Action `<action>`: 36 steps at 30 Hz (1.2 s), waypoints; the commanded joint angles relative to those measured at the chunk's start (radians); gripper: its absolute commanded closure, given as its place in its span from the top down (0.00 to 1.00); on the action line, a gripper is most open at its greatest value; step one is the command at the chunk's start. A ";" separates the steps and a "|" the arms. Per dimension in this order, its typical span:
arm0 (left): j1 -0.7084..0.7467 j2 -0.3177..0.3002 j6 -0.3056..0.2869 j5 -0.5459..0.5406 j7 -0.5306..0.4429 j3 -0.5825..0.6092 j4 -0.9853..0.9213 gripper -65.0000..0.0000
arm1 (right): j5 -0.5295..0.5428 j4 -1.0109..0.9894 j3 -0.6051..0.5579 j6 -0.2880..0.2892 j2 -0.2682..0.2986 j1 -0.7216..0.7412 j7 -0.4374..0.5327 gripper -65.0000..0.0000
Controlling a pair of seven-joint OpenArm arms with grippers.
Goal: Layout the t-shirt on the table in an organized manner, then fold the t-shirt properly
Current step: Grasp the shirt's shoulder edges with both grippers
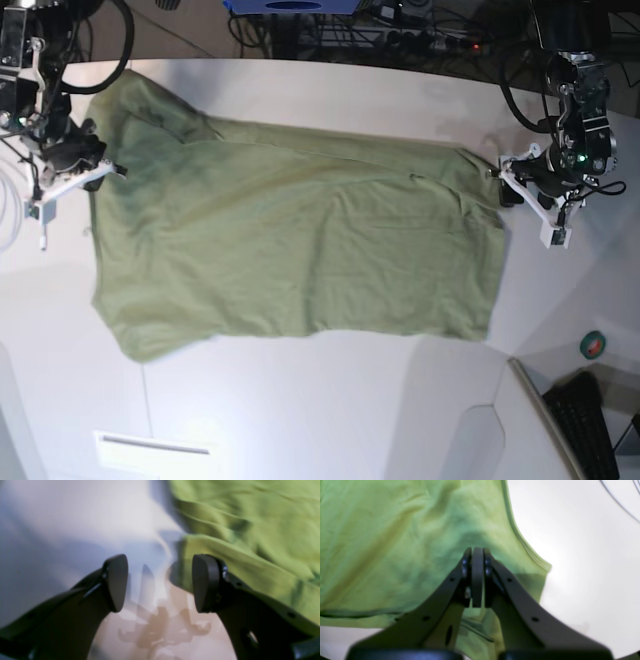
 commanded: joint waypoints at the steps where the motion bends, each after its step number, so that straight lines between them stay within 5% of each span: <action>1: -0.013 -0.011 -0.006 -0.004 -0.015 -0.003 0.011 0.60 | 0.003 0.018 0.004 0.008 0.014 0.005 0.020 0.00; 12: -0.067 0.018 -0.015 -0.006 -0.015 0.008 -0.002 0.60 | 0.002 0.016 0.004 0.008 0.012 0.004 0.020 0.00; 16: -0.080 0.032 -0.108 -0.006 -0.010 0.008 -0.004 0.60 | 0.002 0.016 0.004 0.008 0.012 0.004 0.020 0.00; 36: -0.114 0.029 -0.113 -0.006 -0.009 0.006 -0.125 0.59 | 0.002 0.016 0.004 0.008 0.012 0.005 0.020 0.00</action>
